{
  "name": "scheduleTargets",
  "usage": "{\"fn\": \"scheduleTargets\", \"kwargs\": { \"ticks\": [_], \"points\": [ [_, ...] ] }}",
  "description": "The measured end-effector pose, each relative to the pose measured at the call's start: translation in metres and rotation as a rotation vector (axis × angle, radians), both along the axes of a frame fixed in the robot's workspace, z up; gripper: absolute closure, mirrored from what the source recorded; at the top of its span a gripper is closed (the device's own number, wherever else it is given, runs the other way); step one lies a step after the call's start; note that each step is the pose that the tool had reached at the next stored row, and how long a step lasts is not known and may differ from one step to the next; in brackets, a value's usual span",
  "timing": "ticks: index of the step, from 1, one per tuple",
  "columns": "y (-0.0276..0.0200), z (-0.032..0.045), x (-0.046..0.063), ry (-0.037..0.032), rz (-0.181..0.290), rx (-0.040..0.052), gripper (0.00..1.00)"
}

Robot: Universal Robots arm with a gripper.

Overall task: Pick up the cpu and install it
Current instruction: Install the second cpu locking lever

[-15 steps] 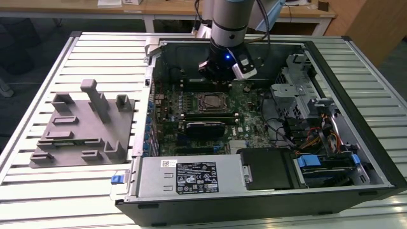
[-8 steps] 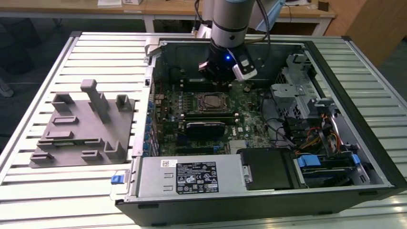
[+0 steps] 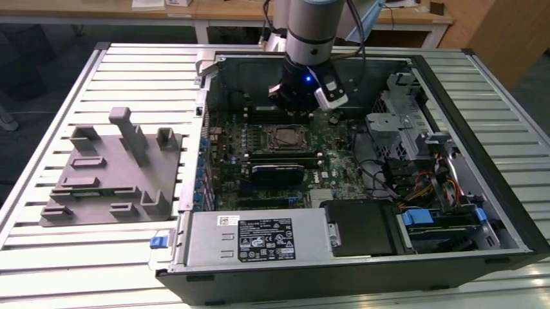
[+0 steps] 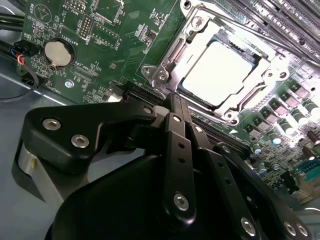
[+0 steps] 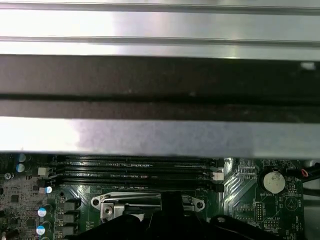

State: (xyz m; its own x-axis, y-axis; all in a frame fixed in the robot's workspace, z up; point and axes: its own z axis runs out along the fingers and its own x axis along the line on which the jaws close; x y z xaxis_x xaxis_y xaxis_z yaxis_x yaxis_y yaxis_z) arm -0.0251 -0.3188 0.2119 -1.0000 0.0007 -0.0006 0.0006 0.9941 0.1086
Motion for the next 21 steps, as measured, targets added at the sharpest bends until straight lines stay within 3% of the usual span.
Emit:
{"fn": "scheduleTargets", "kwargs": {
  "ticks": [8,16,21],
  "points": [
    [-0.0056,0.0,0.0,0.0,0.0,0.0,0.89],
    [-0.0076,0.0003,0.001,0.0,0.0,-0.0002,0.89],
    [-0.0078,0.0149,0.001,0.0,0.0,-0.0002,0.89]
  ]
}}
